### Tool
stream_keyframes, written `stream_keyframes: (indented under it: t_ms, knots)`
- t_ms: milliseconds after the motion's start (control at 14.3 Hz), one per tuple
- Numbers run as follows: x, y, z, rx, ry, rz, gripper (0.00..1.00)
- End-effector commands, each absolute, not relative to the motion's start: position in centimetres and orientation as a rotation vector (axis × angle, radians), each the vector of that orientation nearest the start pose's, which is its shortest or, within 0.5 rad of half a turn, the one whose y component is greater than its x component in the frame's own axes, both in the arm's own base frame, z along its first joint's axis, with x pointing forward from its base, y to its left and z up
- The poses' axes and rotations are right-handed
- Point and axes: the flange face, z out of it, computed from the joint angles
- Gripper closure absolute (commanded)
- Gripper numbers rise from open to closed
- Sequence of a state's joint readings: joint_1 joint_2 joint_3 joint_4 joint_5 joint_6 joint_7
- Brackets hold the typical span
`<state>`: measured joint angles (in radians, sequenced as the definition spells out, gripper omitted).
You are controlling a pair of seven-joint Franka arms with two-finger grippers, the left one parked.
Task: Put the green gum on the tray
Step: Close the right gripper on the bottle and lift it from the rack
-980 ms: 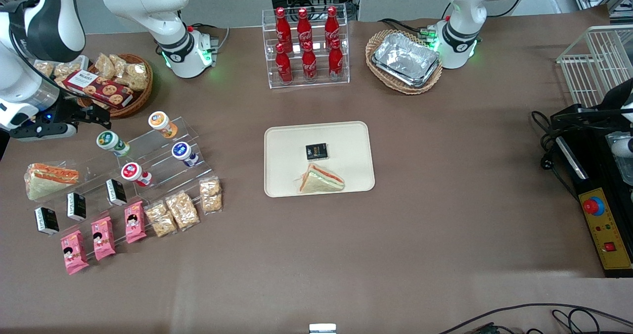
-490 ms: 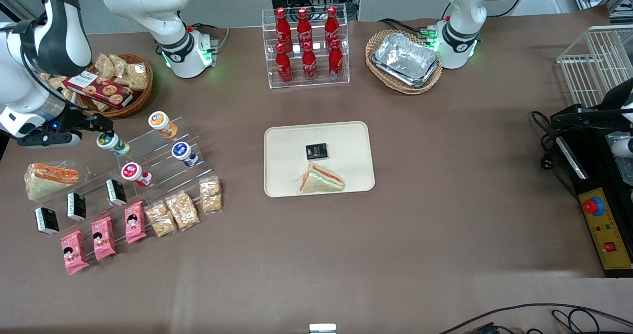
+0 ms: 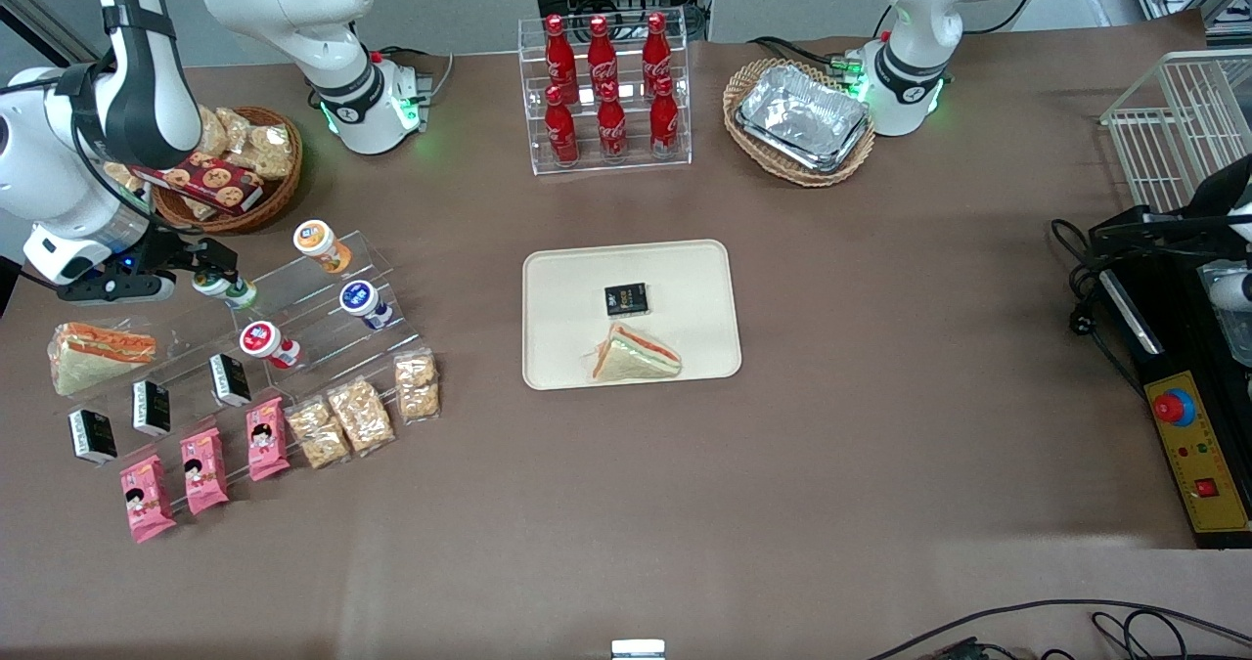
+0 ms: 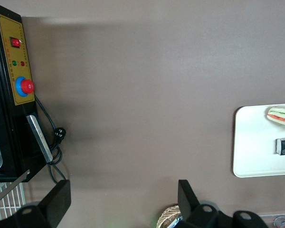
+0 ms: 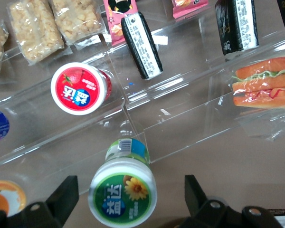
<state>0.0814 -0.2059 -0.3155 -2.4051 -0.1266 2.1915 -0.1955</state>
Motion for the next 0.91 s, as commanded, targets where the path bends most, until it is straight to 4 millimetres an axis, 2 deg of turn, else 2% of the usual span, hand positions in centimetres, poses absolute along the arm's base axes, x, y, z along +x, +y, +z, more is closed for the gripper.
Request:
stream_keyframes:
  t_ms: [0,490,840]
  knots:
    - [44.69,-11.6,38.08,-3.175,-0.038,0.009,0.01]
    - [44.38,-11.26,37.47,-3.17,0.007,0.029,0.06]
    - [44.39,-11.26,37.41,-3.169,0.011,0.031,0.33]
